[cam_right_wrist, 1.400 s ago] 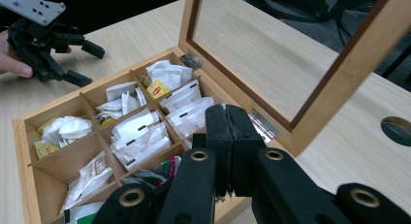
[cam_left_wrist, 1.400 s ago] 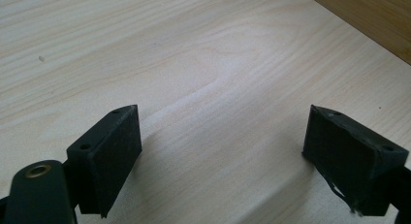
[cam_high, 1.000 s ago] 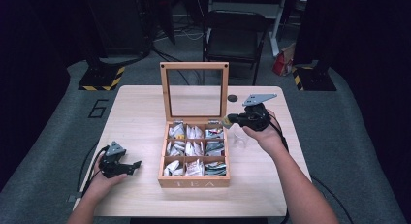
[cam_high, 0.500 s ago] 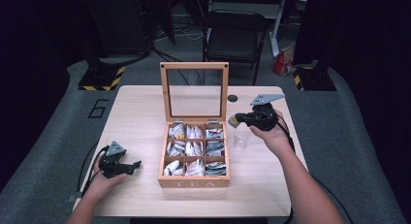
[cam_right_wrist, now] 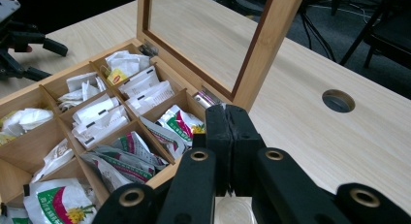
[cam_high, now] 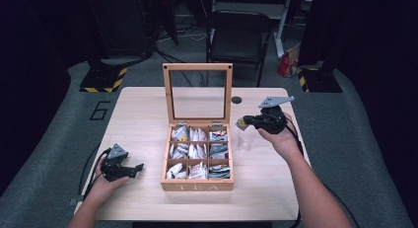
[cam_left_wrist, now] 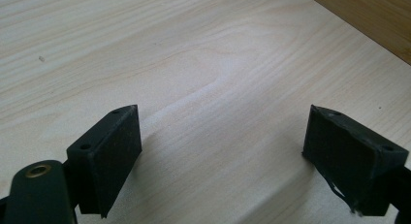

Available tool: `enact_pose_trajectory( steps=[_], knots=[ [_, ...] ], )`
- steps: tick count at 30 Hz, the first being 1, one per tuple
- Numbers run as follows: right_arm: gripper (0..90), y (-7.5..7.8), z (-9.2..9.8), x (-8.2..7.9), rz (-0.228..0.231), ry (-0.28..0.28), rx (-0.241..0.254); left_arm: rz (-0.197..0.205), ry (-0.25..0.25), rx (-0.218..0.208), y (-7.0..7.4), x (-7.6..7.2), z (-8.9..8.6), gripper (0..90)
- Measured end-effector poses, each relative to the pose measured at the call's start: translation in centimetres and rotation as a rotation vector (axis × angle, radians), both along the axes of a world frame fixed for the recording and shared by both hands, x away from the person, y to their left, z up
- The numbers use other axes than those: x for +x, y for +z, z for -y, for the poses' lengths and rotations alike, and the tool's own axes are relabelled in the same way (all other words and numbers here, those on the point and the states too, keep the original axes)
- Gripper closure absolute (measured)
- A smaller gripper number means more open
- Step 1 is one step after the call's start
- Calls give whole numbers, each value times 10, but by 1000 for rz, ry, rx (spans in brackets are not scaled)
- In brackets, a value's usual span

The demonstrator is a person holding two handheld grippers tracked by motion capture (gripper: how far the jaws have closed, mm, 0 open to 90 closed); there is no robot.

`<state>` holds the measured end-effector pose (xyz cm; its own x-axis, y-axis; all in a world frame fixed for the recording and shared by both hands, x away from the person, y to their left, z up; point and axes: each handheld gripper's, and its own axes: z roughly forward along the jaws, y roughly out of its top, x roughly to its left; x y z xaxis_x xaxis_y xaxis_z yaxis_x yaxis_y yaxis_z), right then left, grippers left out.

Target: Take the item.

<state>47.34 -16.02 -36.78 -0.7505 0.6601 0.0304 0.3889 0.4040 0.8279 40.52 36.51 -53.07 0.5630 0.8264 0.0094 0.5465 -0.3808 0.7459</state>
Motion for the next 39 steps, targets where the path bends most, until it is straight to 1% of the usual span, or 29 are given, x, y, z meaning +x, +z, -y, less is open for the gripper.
enact_pose_trajectory(
  steps=[1,8,18,27,31,32,39],
  knots=[
    [891,-1,1,0,2,4,-4,1,-1,4,0,0,0,131],
    [891,-10,9,1,-19,-24,-7,0,-1,3,0,0,0,131],
    [891,-19,16,3,-29,-46,-13,0,0,1,0,0,0,131],
    [891,-31,17,3,-46,-61,-28,0,-1,1,0,0,0,131],
    [891,-36,17,4,-53,-61,-47,0,-1,1,0,0,0,131],
    [891,-37,16,3,-57,-69,-45,0,-1,3,0,0,0,131],
    [891,-47,14,5,-71,-61,-53,1,-2,5,0,0,0,131]
  ],
)
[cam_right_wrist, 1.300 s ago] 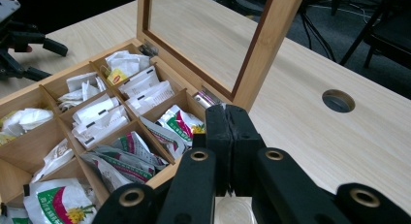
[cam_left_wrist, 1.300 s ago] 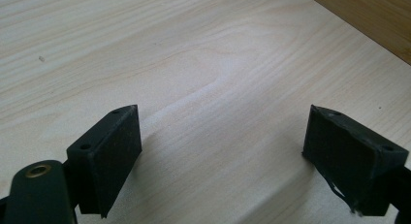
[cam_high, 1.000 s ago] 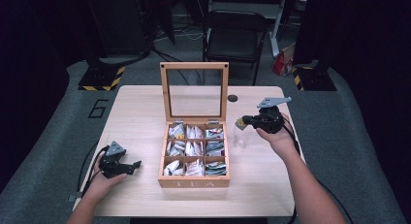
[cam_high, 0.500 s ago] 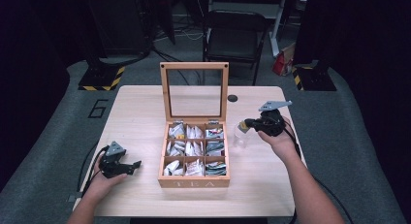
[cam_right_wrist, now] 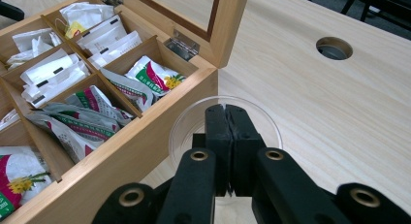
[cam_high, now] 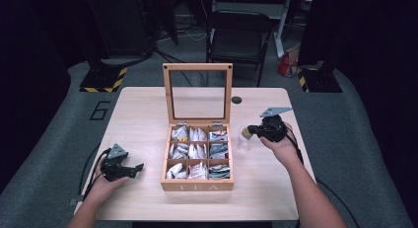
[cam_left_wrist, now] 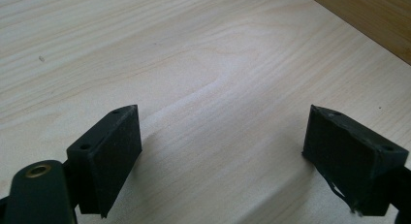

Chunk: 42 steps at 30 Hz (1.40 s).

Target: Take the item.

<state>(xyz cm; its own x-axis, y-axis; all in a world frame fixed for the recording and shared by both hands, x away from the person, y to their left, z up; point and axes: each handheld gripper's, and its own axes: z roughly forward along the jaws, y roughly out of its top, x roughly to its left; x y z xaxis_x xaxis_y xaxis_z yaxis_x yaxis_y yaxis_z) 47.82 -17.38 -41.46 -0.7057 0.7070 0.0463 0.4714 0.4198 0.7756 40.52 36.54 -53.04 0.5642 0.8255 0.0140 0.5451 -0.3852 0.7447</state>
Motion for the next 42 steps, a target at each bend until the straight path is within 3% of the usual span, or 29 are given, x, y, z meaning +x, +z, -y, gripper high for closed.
enact_pose_trajectory(
  steps=[16,28,35,42],
  knots=[
    [886,-9,-5,2,-15,0,-3,-2,1,-3,0,0,0,131],
    [726,-7,-4,2,-1,-24,9,-2,-3,2,0,0,0,131],
    [610,-1,-4,-8,28,-35,25,-3,1,0,0,0,0,131],
    [518,3,-4,-16,26,-26,25,-2,-2,2,0,0,0,131]
  ],
)
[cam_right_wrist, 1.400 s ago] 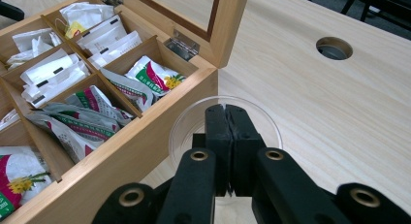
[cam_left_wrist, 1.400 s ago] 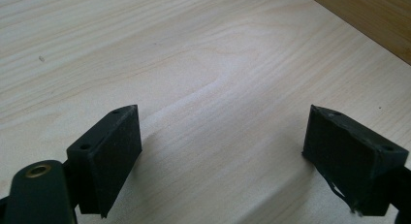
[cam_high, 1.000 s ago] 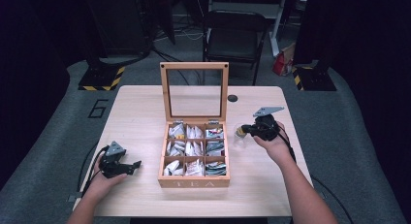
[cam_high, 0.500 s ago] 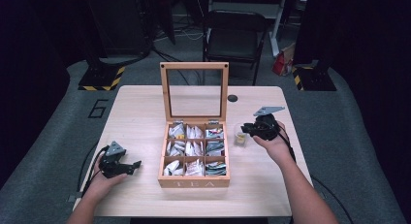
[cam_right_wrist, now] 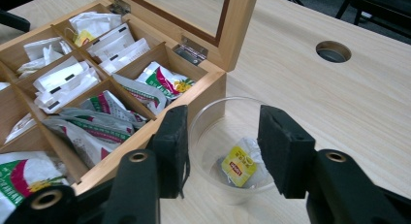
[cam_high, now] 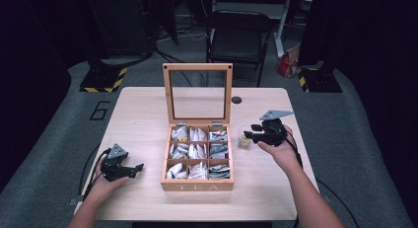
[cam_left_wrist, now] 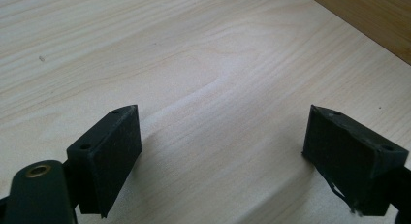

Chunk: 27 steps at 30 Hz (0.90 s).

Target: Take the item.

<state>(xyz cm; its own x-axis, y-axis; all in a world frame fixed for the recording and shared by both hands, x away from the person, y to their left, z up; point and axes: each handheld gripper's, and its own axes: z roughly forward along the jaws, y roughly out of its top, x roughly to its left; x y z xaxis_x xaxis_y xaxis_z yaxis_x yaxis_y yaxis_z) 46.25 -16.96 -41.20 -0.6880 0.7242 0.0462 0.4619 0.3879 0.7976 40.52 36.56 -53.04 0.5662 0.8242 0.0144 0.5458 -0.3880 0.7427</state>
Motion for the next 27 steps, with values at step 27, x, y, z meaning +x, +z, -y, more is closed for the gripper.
enact_pose_trajectory(
  steps=[27],
  knots=[
    [360,-27,34,-34,19,-108,37,0,4,-4,0,0,0,131]
  ],
)
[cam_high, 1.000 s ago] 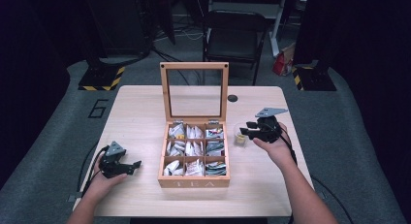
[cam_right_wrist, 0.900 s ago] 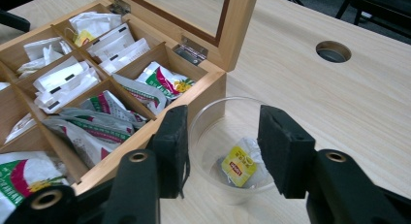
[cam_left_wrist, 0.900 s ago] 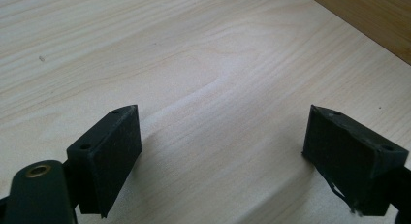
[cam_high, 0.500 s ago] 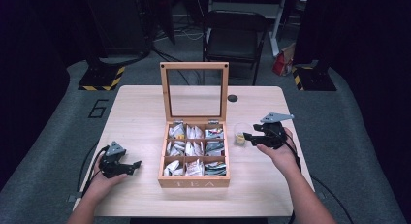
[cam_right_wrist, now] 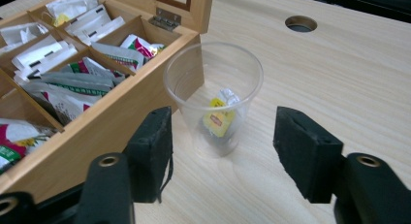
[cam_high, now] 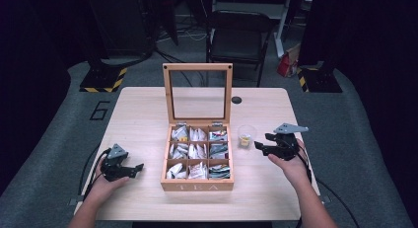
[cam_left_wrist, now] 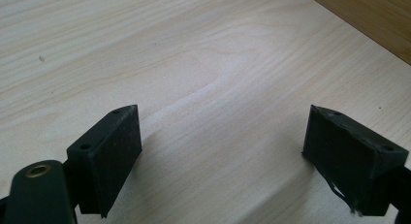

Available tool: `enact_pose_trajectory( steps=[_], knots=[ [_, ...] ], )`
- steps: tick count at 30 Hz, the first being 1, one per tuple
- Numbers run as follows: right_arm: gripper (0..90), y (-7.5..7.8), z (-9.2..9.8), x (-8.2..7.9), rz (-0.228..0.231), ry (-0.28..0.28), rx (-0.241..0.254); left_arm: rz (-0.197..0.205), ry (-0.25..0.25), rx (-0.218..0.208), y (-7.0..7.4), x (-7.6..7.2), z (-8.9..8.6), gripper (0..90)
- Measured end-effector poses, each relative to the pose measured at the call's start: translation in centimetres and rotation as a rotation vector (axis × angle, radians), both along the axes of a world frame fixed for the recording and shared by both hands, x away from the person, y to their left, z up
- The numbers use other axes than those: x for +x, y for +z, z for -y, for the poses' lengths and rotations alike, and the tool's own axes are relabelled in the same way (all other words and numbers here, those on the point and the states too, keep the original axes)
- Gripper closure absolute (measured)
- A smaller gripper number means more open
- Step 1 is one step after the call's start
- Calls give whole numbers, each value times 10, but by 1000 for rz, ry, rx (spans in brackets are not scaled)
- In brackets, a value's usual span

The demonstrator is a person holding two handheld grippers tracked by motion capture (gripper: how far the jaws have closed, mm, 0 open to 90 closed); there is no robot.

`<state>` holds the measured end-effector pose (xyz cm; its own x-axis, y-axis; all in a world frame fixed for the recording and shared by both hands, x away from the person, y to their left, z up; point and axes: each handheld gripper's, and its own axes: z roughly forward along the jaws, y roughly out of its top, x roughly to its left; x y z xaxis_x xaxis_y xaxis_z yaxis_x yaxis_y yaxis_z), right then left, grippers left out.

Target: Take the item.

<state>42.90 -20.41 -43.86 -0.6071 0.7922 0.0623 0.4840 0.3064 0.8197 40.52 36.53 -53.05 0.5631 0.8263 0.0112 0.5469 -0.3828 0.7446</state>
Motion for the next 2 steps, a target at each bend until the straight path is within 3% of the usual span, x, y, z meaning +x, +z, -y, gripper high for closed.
enact_pose_trajectory(
  steps=[2],
  knots=[
    [309,-4,-1,-1,3,-1,-6,0,0,-2,0,0,0,131]
  ],
)
